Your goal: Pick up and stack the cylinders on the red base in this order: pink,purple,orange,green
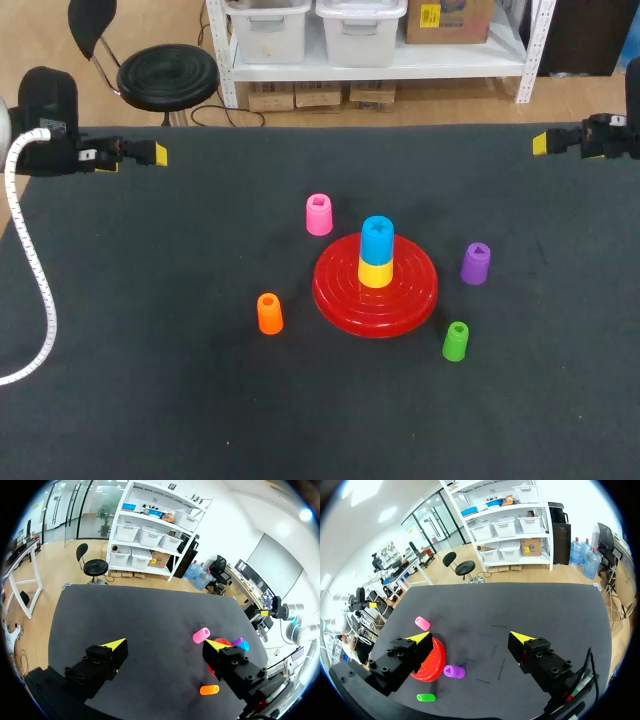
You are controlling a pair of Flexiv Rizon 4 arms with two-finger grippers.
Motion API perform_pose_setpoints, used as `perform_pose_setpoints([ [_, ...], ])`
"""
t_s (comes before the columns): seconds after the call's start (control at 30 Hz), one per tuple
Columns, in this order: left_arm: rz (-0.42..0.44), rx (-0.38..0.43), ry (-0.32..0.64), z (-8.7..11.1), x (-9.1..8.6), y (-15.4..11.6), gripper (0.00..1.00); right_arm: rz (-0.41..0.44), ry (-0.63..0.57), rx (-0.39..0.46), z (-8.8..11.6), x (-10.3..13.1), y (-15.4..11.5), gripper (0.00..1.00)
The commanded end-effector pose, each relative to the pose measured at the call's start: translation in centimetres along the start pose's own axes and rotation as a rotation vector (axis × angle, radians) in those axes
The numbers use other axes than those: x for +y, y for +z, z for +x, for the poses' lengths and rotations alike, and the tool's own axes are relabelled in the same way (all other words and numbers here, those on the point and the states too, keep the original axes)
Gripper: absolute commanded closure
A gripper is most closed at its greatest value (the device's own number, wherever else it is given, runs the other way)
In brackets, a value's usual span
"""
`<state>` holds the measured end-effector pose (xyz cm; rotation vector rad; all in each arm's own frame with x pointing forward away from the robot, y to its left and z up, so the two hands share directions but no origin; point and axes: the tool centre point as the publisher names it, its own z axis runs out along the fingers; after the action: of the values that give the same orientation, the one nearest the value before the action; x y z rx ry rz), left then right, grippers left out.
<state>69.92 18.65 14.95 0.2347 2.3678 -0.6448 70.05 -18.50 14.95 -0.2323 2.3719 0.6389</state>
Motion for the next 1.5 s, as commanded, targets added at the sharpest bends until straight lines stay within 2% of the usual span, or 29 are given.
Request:
perform_pose_setpoints([
  [0.03, -0.008, 0.005, -0.002, -0.1, -0.2, 0.0, 0.0, 0.001, 0.0, 0.0, 0.0, 0.0, 0.0, 0.0],
  [0.7, -0.008, 0.005, -0.002, -0.1, -0.2, 0.0, 0.0, 0.001, 0.0, 0.0, 0.0, 0.0, 0.0, 0.0],
  [0.73, -0.002, 0.002, 0.024, -0.1, -0.2, -0.1, 0.0, 0.001, 0.0, 0.0, 0.0, 0.0, 0.0, 0.0],
  [0.83, 0.103, 0.021, 0.116, -0.4, -0.5, -0.5, 0.0, 0.001, 0.0, 0.0, 0.0, 0.0, 0.0, 0.0],
  [0.97, 0.239, 0.045, 0.338, -0.7, -1.3, -1.4, 0.0, 0.001, 0.0, 0.0, 0.0, 0.0, 0.0, 0.0],
  [1.07, 0.358, 0.089, 0.525, -0.5, -2.2, -2.3, 0.0, 0.001, 0.0, 0.0, 0.0, 0.0, 0.0, 0.0],
  [1.1, 0.423, 0.112, 0.594, -0.5, -2.4, -2.5, 0.0, 0.001, 0.0, 0.0, 0.0, 0.0, 0.0, 0.0],
  [1.13, 0.531, 0.137, 0.718, 0.0, -2.7, -3.0, 0.0, 0.001, 0.0, 0.0, 0.0, 0.0, 0.0, 0.0],
  [1.17, 0.585, 0.124, 0.81, 0.5, -3.1, -3.5, 0.0, 0.001, 0.0, 0.0, 0.0, 0.0, 0.0, 0.0],
  [1.2, 0.636, 0.152, 0.802, 0.7, -3.5, -3.7, 0.0, 0.001, 0.0, 0.0, 0.0, 0.0, 0.0, 0.0],
  [1.23, 0.644, 0.138, 0.753, 0.7, -4.0, -3.6, 0.0, 0.001, 0.0, 0.0, 0.0, 0.0, 0.0, 0.0],
  [1.27, 0.602, 0.117, 0.675, 0.7, -4.3, -3.1, 0.0, 0.001, 0.0, 0.0, 0.0, 0.0, 0.0, 0.0],
  [1.5, 0.602, 0.117, 0.675, 0.7, -4.3, -3.1, 0.0, 0.001, 0.0, 0.0, 0.0, 0.0, 0.0, 0.0],
])
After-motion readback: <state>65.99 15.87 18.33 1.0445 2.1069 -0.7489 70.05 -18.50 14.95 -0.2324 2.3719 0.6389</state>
